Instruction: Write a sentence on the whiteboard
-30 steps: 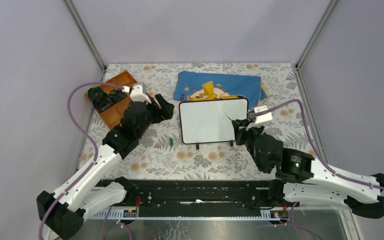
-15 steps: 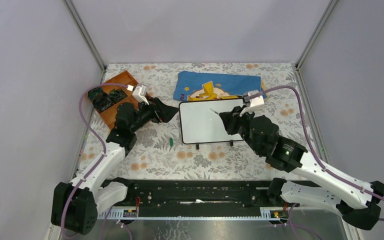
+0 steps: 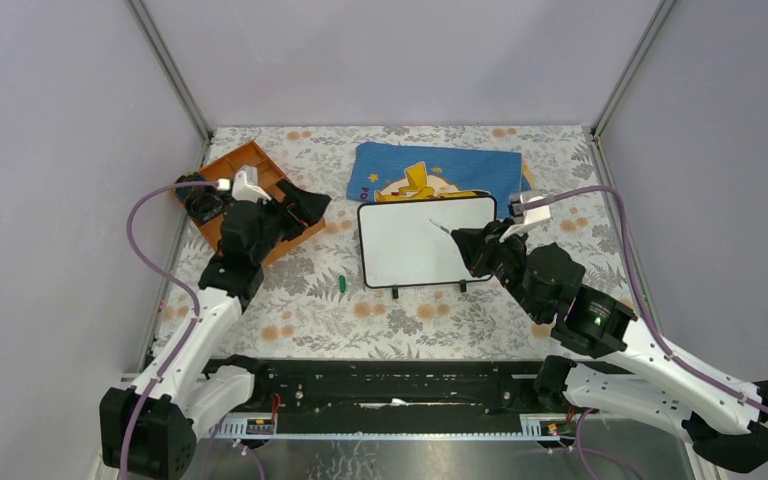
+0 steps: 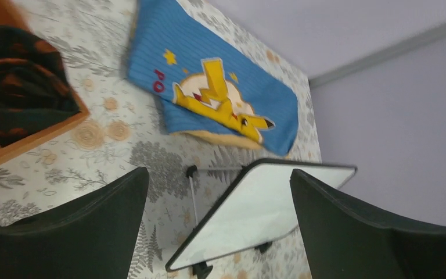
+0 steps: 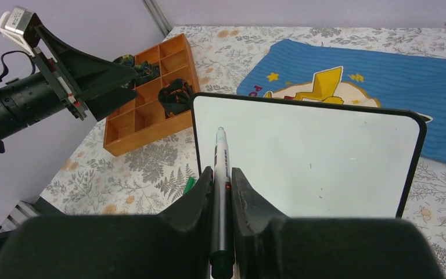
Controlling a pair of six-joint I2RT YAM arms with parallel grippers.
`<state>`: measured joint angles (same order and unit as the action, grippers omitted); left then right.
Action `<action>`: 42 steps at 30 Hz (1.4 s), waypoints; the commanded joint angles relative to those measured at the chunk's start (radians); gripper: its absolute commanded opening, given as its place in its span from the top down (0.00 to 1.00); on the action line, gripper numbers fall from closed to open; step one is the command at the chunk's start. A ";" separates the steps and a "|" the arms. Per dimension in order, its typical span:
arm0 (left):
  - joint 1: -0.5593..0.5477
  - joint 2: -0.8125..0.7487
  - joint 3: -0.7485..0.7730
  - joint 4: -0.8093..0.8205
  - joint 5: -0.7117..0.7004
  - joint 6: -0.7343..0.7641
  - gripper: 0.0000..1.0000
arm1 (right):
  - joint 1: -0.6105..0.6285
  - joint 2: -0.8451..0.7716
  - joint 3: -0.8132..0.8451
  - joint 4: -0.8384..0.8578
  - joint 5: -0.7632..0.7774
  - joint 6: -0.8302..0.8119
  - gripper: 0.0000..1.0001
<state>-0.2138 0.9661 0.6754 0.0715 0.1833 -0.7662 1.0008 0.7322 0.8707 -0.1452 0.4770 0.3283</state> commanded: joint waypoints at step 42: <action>0.048 0.641 -0.202 1.125 0.788 0.021 0.20 | -0.004 0.056 -0.071 0.162 -0.155 0.002 1.00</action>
<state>-0.1486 1.5635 0.4469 1.1000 0.9146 -0.7708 1.0004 0.7834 0.7986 -0.0685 0.3683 0.3164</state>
